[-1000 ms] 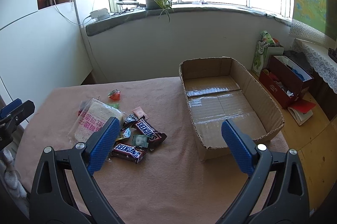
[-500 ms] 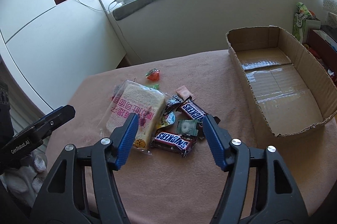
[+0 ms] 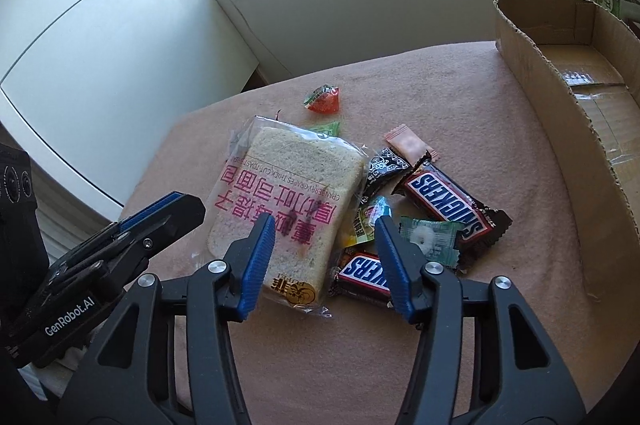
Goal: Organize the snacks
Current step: 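Lower the right tool onto the packaged bread loaf and close on it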
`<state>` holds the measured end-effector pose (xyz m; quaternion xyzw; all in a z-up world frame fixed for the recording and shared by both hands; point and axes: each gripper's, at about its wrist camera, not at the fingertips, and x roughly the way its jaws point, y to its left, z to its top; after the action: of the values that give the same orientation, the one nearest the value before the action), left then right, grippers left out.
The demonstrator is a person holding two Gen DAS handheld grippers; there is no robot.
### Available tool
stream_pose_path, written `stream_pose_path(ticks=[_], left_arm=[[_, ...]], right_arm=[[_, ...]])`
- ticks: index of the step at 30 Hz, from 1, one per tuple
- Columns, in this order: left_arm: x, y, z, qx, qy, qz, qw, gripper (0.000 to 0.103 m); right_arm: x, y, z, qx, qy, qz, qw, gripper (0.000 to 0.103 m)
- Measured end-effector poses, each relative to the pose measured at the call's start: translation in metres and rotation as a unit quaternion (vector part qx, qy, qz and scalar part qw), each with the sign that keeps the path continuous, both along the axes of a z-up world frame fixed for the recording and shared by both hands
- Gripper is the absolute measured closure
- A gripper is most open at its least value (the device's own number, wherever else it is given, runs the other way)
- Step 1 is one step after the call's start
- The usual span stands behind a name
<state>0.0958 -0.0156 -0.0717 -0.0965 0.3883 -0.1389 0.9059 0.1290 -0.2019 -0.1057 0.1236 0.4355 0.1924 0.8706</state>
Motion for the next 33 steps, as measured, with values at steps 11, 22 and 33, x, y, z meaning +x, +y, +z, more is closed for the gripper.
stream_pose_path(ticks=[11, 22, 33], left_arm=[[0.006, 0.007, -0.02, -0.002, 0.02, 0.003, 0.9998, 0.076], [0.003, 0.007, -0.021, -0.014, 0.024, -0.012, 0.9995, 0.076], [-0.004, -0.004, -0.015, -0.011, 0.013, -0.019, 0.9997, 0.079]], right_arm=[[0.018, 0.0, -0.017, 0.037, 0.025, 0.019, 0.999, 0.056], [0.02, 0.01, -0.015, 0.055, 0.03, 0.043, 0.997, 0.06], [0.013, 0.007, -0.007, 0.055, 0.023, 0.041, 0.997, 0.061]])
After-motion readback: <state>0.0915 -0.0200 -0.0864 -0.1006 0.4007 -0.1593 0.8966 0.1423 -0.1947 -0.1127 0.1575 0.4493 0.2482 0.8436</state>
